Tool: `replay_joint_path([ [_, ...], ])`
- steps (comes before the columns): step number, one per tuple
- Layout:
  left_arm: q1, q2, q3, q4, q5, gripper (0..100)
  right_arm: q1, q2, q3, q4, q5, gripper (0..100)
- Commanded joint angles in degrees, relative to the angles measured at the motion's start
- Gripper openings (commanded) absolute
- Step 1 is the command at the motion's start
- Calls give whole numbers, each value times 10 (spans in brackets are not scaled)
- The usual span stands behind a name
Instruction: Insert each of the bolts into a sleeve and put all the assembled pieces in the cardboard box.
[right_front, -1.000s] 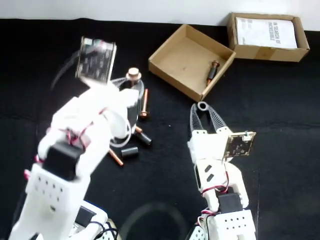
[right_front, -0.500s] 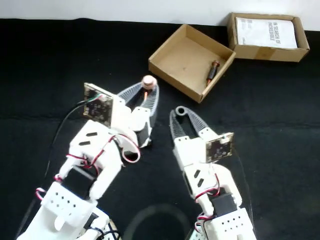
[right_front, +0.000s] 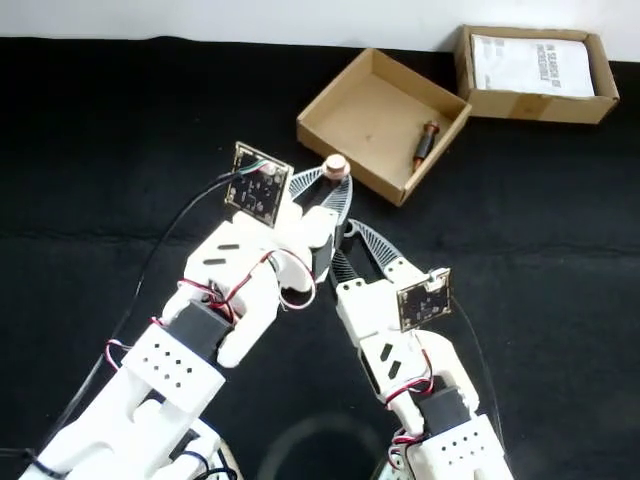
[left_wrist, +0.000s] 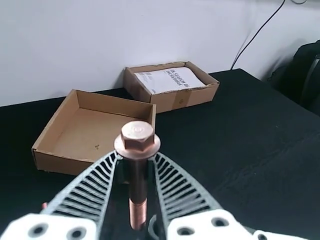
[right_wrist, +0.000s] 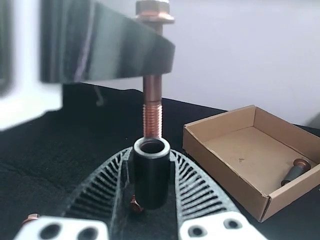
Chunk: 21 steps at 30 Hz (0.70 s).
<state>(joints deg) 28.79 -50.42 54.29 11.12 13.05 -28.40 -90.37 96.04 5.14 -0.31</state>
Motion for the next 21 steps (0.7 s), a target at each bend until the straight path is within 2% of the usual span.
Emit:
replay_joint_path([
  [1, 7, 0, -53, -14, 0, 9, -3, -10, 38, -2, 7, 6],
  [8, 5, 0, -83, -12, -18, 9, -3, -8, 38, -2, 7, 6],
  [21, 8, -65, -79, 80, -21, 9, -3, -7, 38, -2, 7, 6],
])
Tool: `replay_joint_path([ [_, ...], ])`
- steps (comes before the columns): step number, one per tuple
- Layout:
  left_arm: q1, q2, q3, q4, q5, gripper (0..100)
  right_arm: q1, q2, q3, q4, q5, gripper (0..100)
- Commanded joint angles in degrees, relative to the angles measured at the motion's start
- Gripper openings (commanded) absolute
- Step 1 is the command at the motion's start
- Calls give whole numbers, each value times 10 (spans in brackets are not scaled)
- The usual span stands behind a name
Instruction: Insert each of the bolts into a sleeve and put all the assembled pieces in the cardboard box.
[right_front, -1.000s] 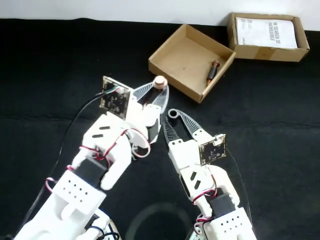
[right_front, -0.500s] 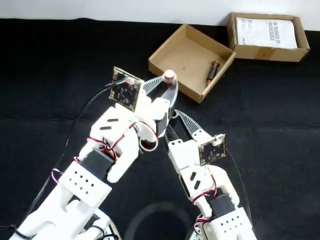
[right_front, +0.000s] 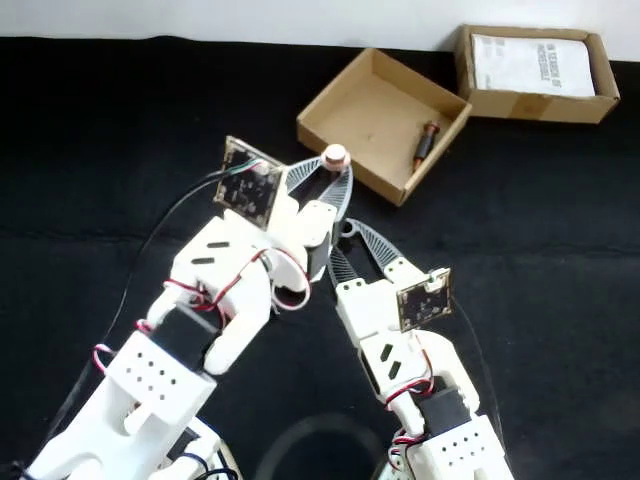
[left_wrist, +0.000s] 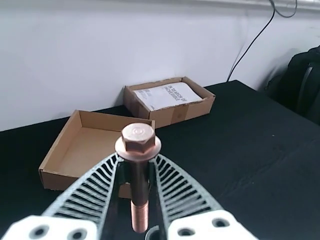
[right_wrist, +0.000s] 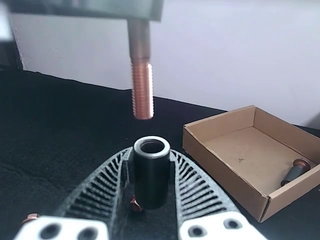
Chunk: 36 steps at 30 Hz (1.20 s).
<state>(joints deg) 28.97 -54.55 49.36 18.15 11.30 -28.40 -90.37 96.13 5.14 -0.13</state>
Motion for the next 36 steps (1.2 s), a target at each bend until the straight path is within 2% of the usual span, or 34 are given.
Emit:
replay_joint_path([
  [1, 7, -24, -29, 15, -4, 9, -3, -7, 37, -2, 5, 6],
  [14, 43, -27, -30, 16, -4, 9, -3, -7, 36, -3, 5, 6],
  [21, 39, -24, -26, 17, -4, 9, -2, -9, 35, -3, 5, 6],
  [36, 38, -24, 68, 12, -4, 9, -1, -10, 31, -3, 5, 6],
])
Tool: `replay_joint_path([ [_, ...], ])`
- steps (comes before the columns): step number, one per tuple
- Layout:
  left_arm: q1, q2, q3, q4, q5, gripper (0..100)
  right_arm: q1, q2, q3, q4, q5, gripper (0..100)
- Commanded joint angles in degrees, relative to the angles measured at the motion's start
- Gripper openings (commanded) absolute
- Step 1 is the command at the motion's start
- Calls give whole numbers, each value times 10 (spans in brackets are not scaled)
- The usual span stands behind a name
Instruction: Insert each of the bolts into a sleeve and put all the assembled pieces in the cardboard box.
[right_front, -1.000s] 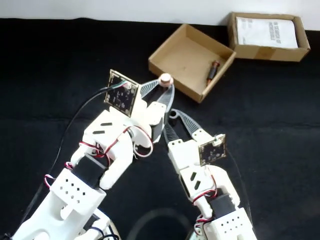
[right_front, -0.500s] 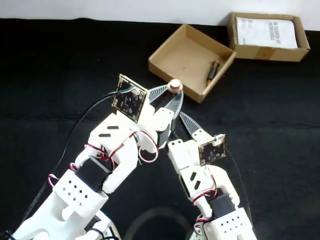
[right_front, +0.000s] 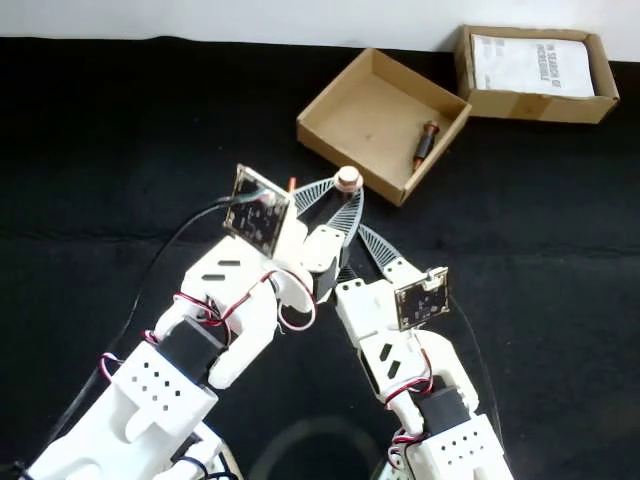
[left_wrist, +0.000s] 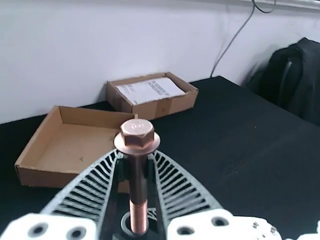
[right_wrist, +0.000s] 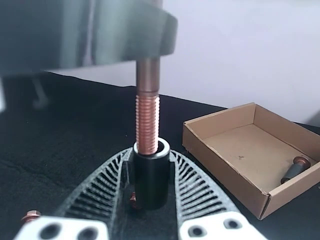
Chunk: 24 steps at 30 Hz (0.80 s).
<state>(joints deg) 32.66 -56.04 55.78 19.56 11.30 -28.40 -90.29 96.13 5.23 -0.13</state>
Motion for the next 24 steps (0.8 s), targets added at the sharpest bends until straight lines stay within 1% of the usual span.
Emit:
replay_joint_path([
  [1, 1, -9, 7, -5, -4, 9, -1, -11, 31, -4, 5, 6],
  [7, -16, -7, 31, -84, -6, 9, -1, -11, 31, -4, 5, 6],
  [9, -19, -7, 35, -96, -7, 9, -1, -11, 30, -4, 5, 6],
  [13, -19, -4, 36, -97, -7, 9, -1, -11, 30, -4, 5, 6],
  [24, -21, 63, -7, -100, -7, 9, -1, -11, 30, -4, 5, 6],
])
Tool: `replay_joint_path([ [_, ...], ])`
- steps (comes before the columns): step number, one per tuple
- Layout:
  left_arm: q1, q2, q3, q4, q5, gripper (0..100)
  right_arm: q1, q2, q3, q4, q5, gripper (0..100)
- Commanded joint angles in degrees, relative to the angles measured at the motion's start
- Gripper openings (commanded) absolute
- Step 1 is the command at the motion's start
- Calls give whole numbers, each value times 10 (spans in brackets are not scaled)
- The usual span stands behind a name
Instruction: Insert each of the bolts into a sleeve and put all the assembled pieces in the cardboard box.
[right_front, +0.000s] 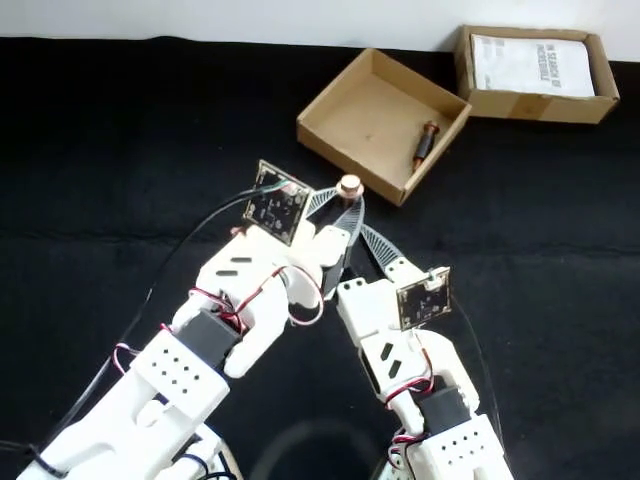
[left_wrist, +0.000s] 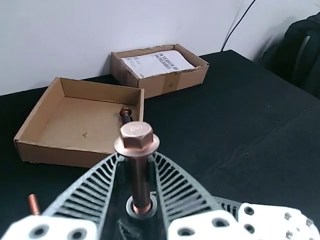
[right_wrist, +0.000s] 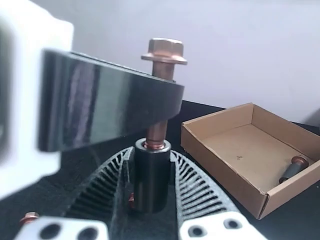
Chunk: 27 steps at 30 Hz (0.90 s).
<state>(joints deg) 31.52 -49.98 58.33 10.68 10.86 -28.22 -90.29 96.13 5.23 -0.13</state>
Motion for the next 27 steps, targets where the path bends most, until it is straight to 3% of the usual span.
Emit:
replay_joint_path([
  [1, -9, 1, -31, -11, -3, 9, -3, -11, 30, -4, 5, 6],
  [4, -11, -7, -29, -6, -3, 9, -2, -11, 30, -3, 5, 6],
  [10, -10, -53, -31, 100, -3, 30, -2, -11, 30, -3, 5, 6],
  [18, -11, -118, -33, 251, 1, 313, -2, -11, 30, -4, 5, 6],
  [27, -15, -200, -70, 359, 1, 322, -1, -11, 29, -4, 6, 6],
])
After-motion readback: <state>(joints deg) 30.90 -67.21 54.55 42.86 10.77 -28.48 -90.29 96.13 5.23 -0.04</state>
